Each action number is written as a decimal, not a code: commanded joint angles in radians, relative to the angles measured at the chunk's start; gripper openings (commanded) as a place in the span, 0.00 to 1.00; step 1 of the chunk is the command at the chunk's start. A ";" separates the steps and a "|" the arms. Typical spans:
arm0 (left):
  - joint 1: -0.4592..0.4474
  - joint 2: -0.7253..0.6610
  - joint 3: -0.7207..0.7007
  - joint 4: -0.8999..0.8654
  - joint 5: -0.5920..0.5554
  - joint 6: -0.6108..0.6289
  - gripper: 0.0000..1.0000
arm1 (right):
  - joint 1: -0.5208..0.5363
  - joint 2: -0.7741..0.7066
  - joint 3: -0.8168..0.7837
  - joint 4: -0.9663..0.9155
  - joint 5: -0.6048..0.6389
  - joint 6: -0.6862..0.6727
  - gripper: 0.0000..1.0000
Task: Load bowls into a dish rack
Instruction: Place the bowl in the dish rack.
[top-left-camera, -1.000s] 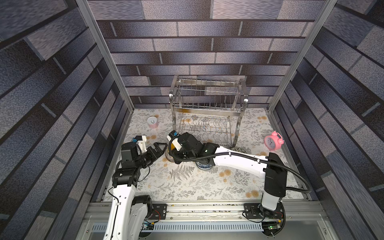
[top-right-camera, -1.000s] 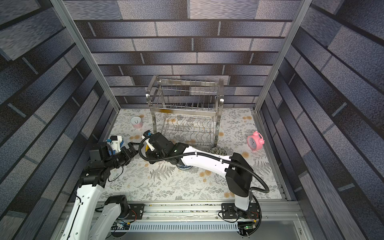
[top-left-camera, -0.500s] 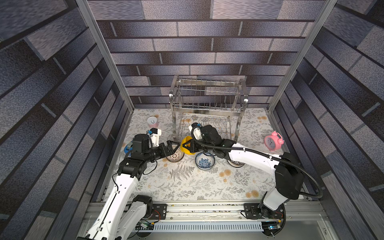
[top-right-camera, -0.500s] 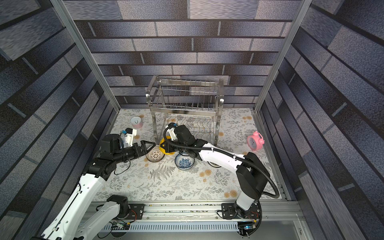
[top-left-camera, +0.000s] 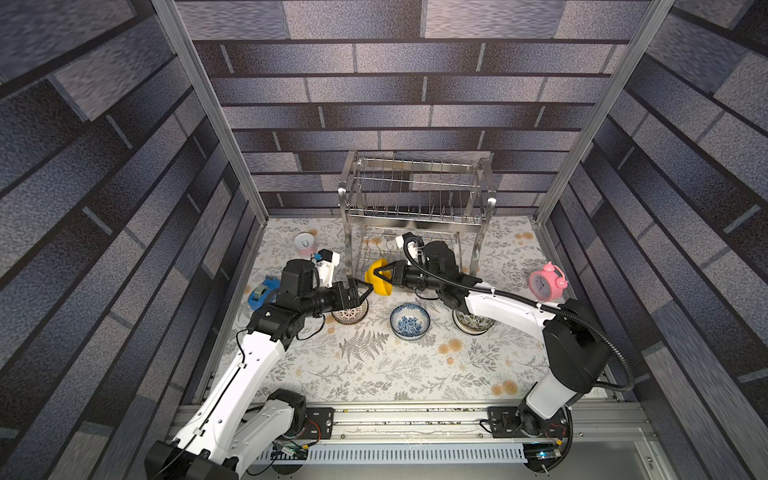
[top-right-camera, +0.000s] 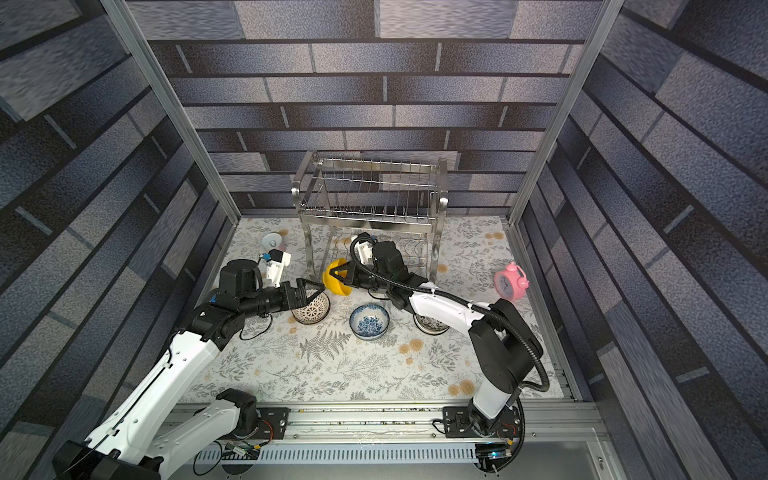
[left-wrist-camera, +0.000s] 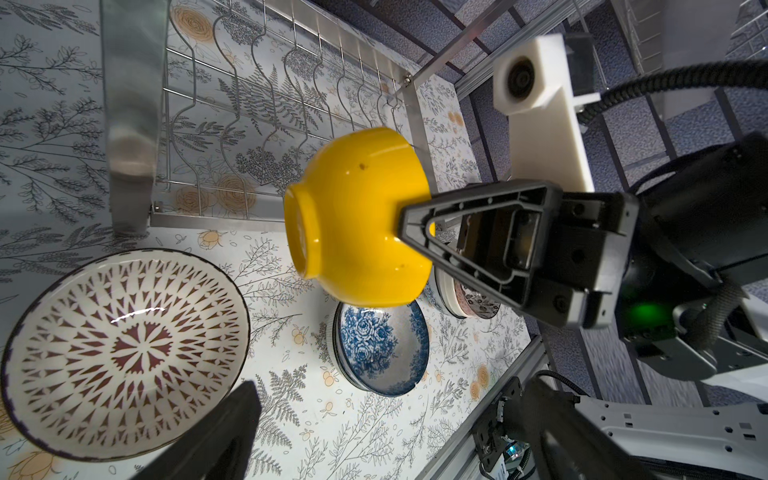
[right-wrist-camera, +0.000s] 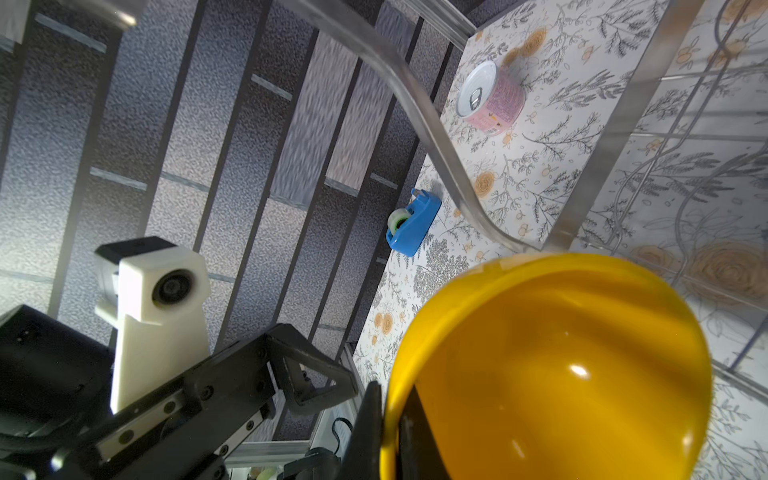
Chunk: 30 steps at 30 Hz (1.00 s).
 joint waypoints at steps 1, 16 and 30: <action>-0.007 0.002 0.020 0.044 -0.015 0.029 1.00 | -0.026 0.039 -0.014 0.104 -0.043 0.050 0.00; -0.078 0.026 0.034 0.031 -0.045 0.050 1.00 | -0.129 0.153 0.050 0.151 -0.087 0.100 0.00; -0.117 0.057 0.048 0.039 -0.103 0.061 1.00 | -0.177 0.301 0.188 0.215 -0.145 0.182 0.00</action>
